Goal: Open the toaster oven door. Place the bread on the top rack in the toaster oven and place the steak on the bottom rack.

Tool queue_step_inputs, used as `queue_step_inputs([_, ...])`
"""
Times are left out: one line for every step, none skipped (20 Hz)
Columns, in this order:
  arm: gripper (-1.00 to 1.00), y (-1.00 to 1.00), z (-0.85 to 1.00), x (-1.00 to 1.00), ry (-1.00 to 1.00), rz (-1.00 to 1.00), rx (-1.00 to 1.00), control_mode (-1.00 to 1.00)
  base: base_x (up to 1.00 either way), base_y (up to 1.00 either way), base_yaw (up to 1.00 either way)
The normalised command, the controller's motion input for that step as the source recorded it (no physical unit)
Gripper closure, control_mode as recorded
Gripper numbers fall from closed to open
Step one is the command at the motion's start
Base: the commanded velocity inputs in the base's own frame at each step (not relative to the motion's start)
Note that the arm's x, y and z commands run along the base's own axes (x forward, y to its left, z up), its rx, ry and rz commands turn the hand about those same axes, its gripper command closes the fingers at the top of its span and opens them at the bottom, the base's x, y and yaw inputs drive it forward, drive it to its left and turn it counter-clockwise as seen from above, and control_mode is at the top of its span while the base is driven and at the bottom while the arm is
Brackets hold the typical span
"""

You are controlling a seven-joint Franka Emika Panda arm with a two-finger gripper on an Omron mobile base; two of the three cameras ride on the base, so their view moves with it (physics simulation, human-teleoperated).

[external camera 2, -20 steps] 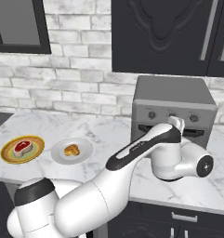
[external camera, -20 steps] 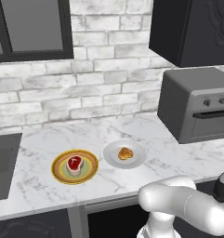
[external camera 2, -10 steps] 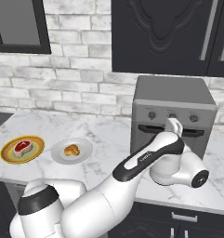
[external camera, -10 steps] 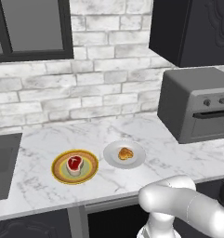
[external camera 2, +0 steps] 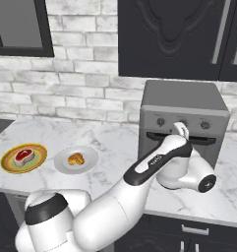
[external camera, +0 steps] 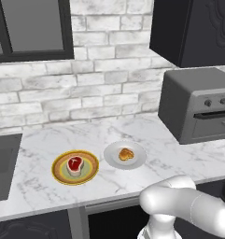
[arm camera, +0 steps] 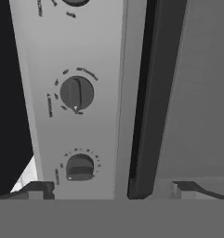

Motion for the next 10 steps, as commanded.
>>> queue_step_inputs([-1.00,0.00,-0.14,0.17,-0.07,0.00,-0.07,-1.00,0.00,0.00,0.00])
queue_step_inputs([-1.00,0.00,-0.17,0.20,-0.03,0.00,-0.07,-1.00,0.00,0.00,0.00])
queue_step_inputs([-1.00,0.00,-0.13,0.22,-0.01,0.00,-0.04,-1.00,0.00,0.00,0.00])
queue_step_inputs([-1.00,0.00,-0.14,0.22,0.00,0.00,-0.01,-1.00,0.00,0.00,0.00])
queue_step_inputs([-1.00,0.00,-0.10,0.22,0.00,0.00,0.00,-1.00,0.00,0.00,0.00])
queue_step_inputs([-1.00,0.00,-0.13,0.19,0.00,0.00,0.00,-1.00,0.00,0.00,0.00])
queue_step_inputs([-1.00,0.00,-0.13,0.20,0.00,0.00,0.00,-1.00,0.00,0.00,0.00])
queue_step_inputs([-1.00,0.00,-0.12,0.20,0.00,0.00,0.00,-1.00,0.00,0.00,0.00])
queue_step_inputs([-1.00,-0.01,-0.11,0.21,0.00,0.00,0.00,-1.00,0.00,0.00,0.00])
queue_step_inputs([-1.00,-0.02,-0.07,0.21,0.00,0.00,0.00,-1.00,0.00,0.00,0.00])
